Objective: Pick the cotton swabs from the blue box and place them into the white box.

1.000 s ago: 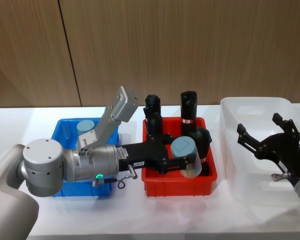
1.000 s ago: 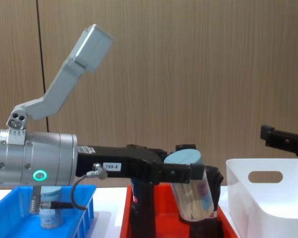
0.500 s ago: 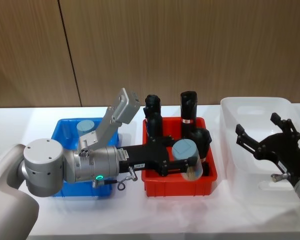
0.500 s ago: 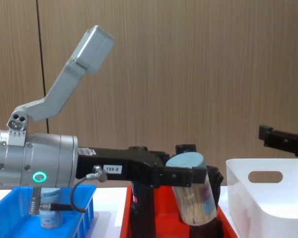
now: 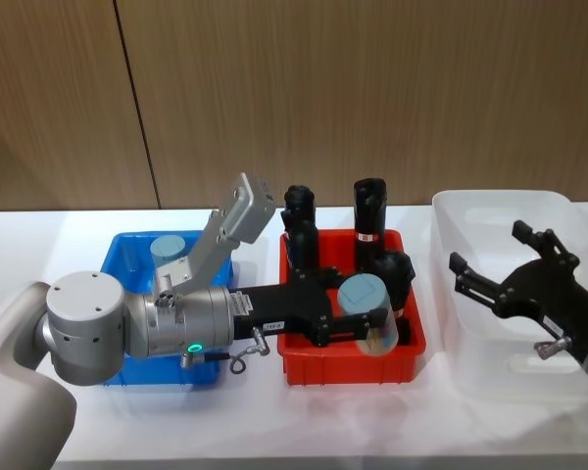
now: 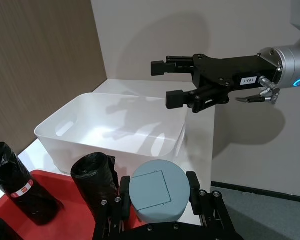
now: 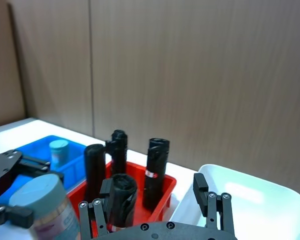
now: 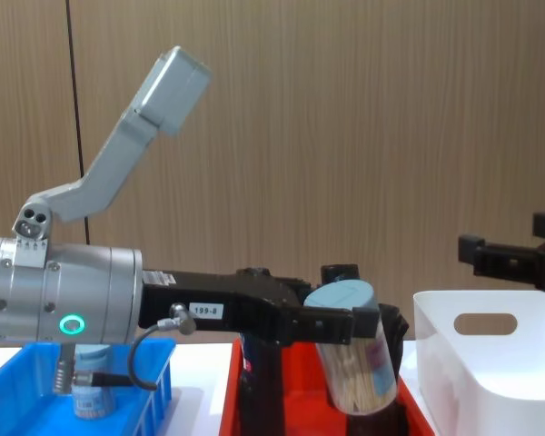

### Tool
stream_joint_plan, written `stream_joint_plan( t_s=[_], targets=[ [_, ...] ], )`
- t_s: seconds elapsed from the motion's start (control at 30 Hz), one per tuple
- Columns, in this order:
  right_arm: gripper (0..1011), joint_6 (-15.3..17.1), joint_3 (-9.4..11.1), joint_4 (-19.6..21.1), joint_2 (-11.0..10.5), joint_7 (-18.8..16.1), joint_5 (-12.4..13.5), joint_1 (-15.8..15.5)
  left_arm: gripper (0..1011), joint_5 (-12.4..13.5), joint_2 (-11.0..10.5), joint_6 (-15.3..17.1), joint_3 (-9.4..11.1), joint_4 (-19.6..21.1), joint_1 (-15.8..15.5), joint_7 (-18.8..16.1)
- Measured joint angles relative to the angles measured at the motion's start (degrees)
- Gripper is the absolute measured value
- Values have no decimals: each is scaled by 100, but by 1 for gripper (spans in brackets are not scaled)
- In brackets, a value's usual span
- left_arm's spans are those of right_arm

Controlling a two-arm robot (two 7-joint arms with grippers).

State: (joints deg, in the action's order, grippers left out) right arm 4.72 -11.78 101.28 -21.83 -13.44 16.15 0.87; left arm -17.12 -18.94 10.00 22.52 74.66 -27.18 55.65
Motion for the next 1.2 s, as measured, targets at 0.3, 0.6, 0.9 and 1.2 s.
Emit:
stream_joint_plan(
  t_s=[0.3,0.6,0.9,1.2],
  targets=[
    [1002,373,96,-49,-244,-836,62,174,670,0,-1,0,2,0,0,7],
    [1002,731,180,-170,-512,-1777,126,348,670,-1,-1,-1,2,0,0,13],
    [1002,939,198,-330,-682,-2494,190,480,670,-1,-1,-1,1,0,0,13],
    [1001,1056,113,-499,-664,-2935,220,672,671,-1,-1,-1,1,0,0,13]
  ],
)
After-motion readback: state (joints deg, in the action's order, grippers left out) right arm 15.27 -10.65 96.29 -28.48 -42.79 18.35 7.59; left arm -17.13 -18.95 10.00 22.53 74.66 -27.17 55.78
